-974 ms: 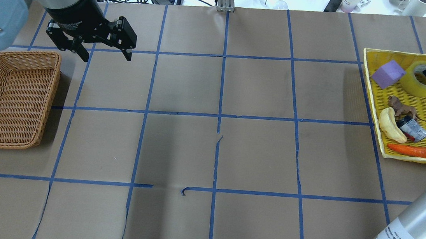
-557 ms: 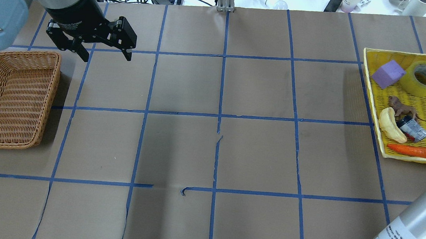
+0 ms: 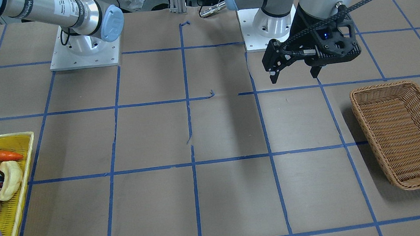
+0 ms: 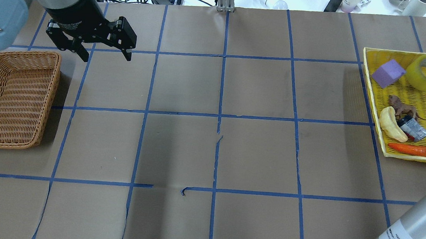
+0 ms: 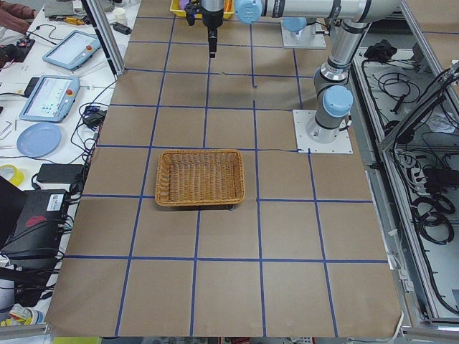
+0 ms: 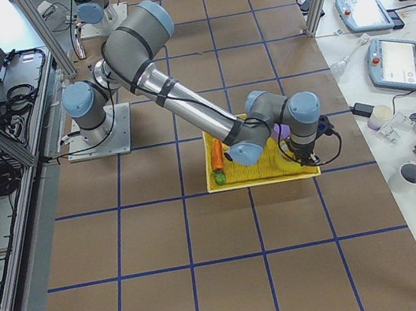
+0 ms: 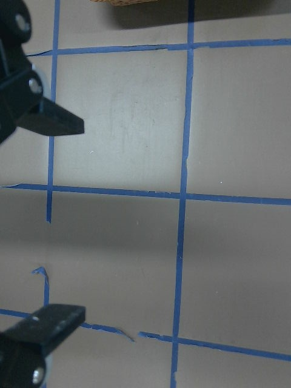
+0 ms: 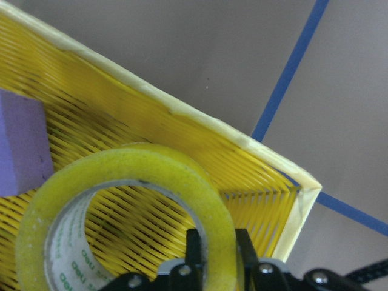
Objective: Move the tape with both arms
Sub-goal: 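Grasp the tape roll with the right gripper and carry it to table center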
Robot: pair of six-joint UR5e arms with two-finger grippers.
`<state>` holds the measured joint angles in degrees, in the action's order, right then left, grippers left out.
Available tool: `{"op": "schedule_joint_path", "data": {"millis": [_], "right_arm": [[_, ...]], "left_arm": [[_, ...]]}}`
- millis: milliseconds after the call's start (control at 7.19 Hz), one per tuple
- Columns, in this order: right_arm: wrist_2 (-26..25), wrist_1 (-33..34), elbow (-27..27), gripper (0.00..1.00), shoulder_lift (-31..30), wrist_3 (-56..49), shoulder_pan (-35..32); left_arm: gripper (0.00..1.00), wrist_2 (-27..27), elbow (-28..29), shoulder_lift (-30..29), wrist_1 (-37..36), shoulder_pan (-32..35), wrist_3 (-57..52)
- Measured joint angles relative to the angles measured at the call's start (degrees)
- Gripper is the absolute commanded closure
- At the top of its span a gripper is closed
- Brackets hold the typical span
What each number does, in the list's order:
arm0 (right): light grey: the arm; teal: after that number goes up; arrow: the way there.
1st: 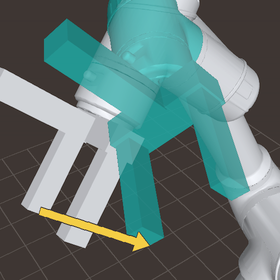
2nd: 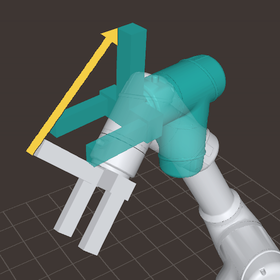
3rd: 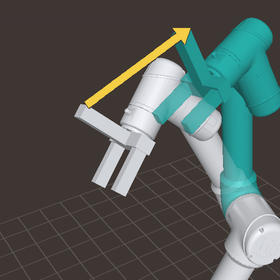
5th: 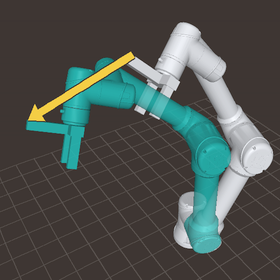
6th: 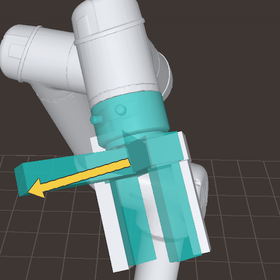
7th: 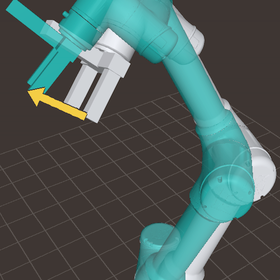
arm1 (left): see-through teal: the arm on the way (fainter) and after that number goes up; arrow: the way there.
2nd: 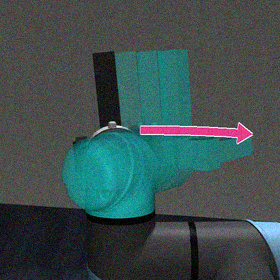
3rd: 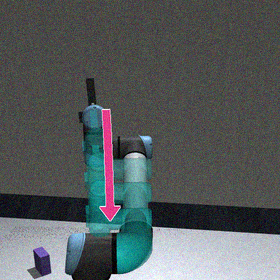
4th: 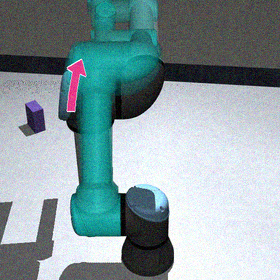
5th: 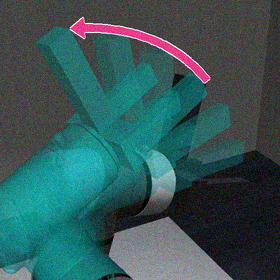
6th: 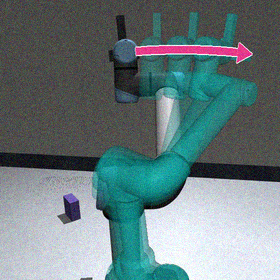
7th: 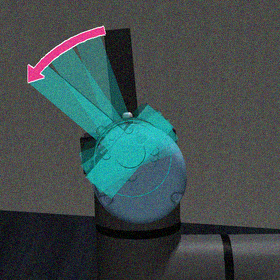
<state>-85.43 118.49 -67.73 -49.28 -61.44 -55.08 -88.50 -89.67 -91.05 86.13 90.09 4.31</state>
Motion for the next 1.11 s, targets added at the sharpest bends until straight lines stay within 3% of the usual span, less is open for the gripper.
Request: {"op": "schedule_joint_path", "data": {"millis": [278,557,1113], "right_arm": [[-0.3,-5.3,0.1,1.00,-6.5,0.9,-2.2],[-2.2,-7.6,0.0,1.00,-10.3,9.5,-11.0],[-3.1,-7.1,-2.1,1.00,-7.0,50.8,-34.1]], "left_arm": [[0.00,0.0,0.0,0.0,0.0,0.0,0.0],[0.00,-0.1,0.0,0.0,0.0,-0.1,0.0],[0.00,0.0,0.0,0.0,-0.1,-0.5,0.0]]}}
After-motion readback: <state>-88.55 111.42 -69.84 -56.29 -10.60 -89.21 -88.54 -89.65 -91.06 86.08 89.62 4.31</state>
